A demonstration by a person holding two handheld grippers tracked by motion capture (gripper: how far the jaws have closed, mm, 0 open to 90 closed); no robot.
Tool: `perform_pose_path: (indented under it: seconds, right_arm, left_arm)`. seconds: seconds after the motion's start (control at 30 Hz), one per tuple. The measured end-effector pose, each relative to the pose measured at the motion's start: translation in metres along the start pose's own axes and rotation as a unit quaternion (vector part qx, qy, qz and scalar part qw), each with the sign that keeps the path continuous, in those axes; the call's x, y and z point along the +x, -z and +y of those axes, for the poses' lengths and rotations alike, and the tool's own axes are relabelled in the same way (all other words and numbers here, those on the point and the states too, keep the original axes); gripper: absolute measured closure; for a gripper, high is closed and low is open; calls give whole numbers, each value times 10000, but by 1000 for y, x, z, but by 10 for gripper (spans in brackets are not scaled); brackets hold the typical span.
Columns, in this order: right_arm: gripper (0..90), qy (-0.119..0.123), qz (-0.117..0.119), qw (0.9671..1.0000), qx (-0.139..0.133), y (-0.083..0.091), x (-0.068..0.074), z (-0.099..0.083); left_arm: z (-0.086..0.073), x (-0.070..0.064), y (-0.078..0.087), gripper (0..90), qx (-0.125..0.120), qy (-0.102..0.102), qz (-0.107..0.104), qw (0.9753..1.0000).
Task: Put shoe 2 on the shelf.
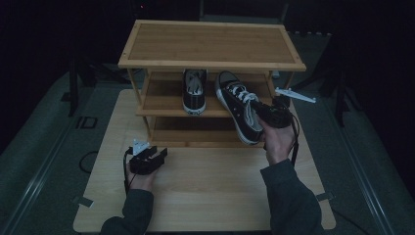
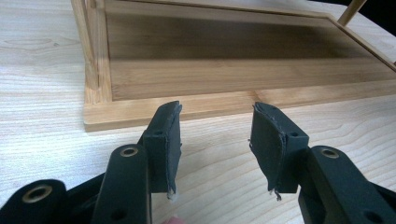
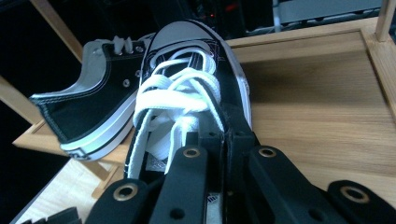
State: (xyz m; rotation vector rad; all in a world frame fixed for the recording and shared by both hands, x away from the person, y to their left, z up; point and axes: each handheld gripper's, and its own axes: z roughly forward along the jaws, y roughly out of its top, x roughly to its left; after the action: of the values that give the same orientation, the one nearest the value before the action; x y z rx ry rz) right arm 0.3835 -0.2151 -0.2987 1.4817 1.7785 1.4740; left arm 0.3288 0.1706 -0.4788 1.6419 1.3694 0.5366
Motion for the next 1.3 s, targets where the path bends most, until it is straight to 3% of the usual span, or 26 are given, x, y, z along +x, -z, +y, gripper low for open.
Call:
perform_pose_path:
  seconds: [0.37, 0.9, 1.3]
  right_arm:
    - [880, -135, -212, 9996, -145, -10, 3, 4]
    - [879, -315, -522, 9976, -323, -41, 21, 16]
    - [869, -705, -597, 9948, -419, -57, 32, 19]
  left_arm:
    - [0, 0, -1, 533, 14, 2, -5, 10000]
    - [1, 1, 0, 533, -2, 20, -15, 10000]
    - [1, 2, 1, 533, -26, 31, -16, 10000]
